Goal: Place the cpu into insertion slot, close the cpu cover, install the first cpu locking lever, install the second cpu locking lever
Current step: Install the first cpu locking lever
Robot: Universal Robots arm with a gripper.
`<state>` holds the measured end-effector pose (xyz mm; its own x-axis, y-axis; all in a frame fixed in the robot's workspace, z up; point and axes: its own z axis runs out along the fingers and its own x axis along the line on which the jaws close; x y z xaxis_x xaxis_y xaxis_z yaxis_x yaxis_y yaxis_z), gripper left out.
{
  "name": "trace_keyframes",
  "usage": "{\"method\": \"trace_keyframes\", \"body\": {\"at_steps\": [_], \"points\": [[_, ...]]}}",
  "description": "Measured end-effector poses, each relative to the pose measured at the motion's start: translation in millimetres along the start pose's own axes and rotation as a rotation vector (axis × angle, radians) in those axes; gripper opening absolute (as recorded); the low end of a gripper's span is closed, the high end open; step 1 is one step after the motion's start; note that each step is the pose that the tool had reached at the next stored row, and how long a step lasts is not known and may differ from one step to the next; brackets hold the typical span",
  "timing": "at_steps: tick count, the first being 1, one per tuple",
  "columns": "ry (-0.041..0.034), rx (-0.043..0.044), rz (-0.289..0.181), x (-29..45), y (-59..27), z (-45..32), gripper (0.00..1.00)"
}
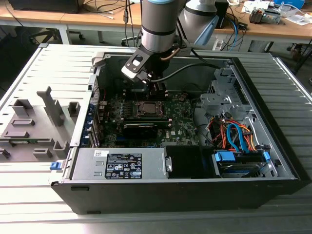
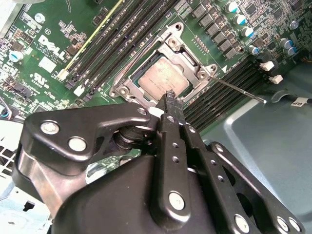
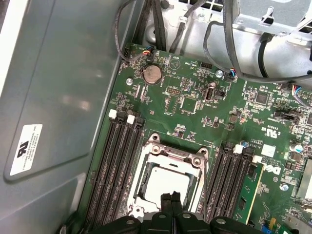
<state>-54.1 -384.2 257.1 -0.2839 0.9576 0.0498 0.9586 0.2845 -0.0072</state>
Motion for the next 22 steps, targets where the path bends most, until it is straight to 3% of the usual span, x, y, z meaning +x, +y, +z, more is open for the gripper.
{"method": "trace_keyframes", "body": {"at_steps": [22], "points": [[-0.0004, 0.0019, -0.038, 0.0, 0.0, 0.0, 0.11]]}}
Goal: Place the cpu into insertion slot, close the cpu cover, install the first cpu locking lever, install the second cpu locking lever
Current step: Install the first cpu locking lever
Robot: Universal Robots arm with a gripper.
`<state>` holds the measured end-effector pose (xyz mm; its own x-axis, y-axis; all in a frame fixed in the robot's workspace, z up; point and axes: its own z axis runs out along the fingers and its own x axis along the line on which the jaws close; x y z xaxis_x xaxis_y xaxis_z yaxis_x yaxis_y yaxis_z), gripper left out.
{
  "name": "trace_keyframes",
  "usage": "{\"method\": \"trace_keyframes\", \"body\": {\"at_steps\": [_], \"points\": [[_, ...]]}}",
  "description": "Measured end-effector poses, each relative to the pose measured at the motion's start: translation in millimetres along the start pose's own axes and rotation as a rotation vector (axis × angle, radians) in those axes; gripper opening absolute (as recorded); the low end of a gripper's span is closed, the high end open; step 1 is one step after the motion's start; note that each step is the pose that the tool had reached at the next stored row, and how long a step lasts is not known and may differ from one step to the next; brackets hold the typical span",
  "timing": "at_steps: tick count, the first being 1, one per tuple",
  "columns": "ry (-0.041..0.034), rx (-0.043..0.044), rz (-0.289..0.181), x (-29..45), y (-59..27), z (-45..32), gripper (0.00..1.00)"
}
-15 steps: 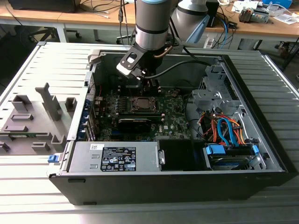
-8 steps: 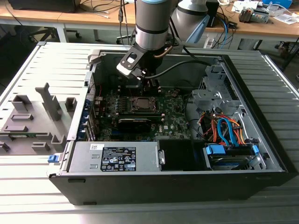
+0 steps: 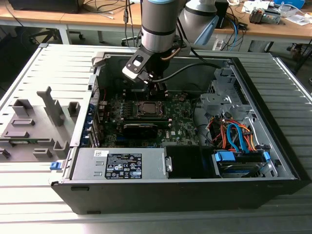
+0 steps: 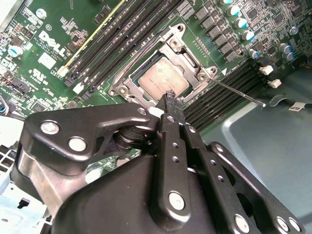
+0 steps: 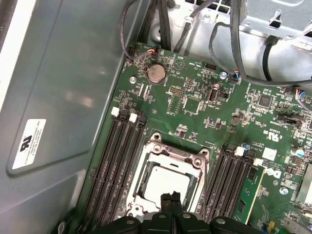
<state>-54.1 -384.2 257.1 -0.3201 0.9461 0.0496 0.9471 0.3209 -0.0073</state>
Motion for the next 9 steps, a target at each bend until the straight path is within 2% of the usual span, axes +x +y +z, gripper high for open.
{"method": "trace_keyframes", "body": {"at_steps": [9], "points": [[-0.0002, 0.0010, -0.020, 0.0, 0.0, 0.0, 0.11]]}}
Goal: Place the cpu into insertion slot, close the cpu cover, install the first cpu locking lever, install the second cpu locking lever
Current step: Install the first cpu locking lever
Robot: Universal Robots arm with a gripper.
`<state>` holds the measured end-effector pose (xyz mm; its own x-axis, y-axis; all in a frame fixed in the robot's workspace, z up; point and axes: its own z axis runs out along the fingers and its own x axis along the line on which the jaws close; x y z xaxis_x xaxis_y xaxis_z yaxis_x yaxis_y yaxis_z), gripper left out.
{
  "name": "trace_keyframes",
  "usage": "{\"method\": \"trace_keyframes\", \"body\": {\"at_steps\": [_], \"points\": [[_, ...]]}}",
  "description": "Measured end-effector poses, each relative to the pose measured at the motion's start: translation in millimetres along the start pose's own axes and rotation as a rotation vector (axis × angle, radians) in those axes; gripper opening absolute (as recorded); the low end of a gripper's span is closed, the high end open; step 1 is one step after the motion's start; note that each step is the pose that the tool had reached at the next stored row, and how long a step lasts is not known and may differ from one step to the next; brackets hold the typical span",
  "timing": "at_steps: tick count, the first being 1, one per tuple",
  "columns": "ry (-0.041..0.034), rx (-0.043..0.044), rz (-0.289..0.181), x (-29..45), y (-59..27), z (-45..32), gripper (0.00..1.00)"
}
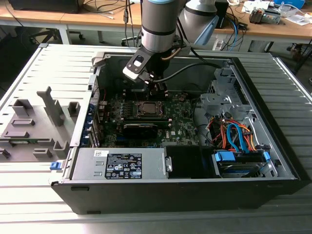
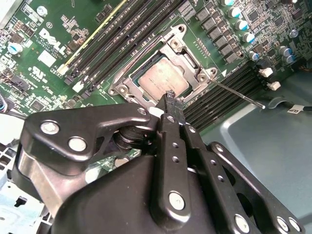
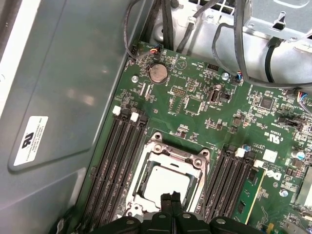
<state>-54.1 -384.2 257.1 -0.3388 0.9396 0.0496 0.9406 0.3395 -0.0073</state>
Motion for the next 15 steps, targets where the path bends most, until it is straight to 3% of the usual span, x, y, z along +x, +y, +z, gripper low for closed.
{"method": "trace_keyframes", "body": {"at_steps": [15], "points": [[-0.0002, 0.0015, -0.031, 0.0, 0.0, 0.0, 0.11]]}}
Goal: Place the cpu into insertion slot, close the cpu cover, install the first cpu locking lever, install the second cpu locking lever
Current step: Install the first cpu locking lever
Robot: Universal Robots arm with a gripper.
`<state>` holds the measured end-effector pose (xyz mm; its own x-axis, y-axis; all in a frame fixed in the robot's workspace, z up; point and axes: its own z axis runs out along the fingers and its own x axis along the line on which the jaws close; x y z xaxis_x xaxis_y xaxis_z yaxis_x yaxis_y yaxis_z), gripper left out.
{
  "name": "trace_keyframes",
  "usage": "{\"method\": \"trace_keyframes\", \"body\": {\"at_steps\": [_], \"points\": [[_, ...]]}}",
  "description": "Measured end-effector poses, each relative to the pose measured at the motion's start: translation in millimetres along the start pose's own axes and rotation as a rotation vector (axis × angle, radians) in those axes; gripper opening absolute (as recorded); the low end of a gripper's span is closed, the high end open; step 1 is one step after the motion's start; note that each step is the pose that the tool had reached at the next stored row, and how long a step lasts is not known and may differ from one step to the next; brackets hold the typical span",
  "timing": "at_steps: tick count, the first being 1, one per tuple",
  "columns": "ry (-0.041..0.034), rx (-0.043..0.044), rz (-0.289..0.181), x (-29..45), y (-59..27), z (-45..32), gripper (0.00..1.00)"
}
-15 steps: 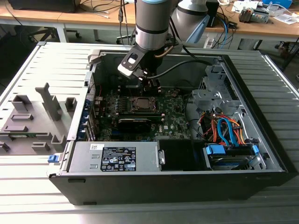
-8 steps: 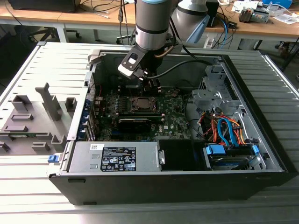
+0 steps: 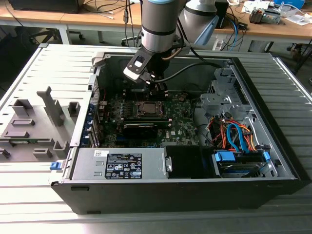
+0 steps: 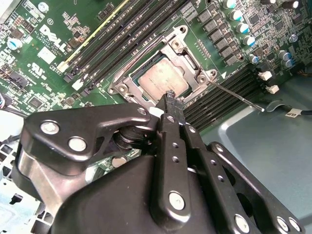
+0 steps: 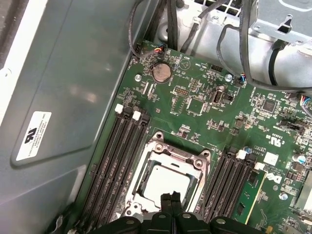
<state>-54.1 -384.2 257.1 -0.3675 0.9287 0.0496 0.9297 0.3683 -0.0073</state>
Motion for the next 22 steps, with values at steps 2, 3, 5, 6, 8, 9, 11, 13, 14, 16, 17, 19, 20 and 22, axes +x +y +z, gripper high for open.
{"method": "trace_keyframes", "body": {"at_steps": [2, 3, 5, 6, 8, 9, 11, 13, 14, 16, 17, 19, 20, 22], "points": [[0.0000, 0.0002, -0.005, 0.0, 0.0, 0.0, 0.11], [-0.0001, 0.0004, -0.007, 0.0, 0.0, 0.0, 0.11], [-0.0001, 0.0005, -0.011, 0.0, 0.0, 0.0, 0.11], [-0.0001, 0.0006, -0.013, 0.0, 0.0, 0.0, 0.11], [-0.0002, 0.0009, -0.017, 0.0, 0.0, 0.0, 0.11], [-0.0001, 0.0009, -0.019, 0.0, 0.0, 0.0, 0.11], [-0.0002, 0.0012, -0.024, 0.0, 0.0, 0.0, 0.11], [-0.0002, 0.0015, -0.031, 0.0, 0.0, 0.0, 0.11], [-0.0003, 0.0016, -0.033, 0.0, 0.0, 0.0, 0.11], [-0.0003, 0.0018, -0.038, 0.0, 0.0, 0.0, 0.11], [-0.0003, 0.0020, -0.041, 0.0, 0.0, 0.0, 0.11], [-0.0004, 0.0022, -0.046, 0.0, 0.0, 0.0, 0.11], [-0.0004, 0.0024, -0.048, 0.0, 0.0, 0.0, 0.11], [-0.0004, 0.0026, -0.053, 0.0, 0.0, 0.0, 0.11]]}}
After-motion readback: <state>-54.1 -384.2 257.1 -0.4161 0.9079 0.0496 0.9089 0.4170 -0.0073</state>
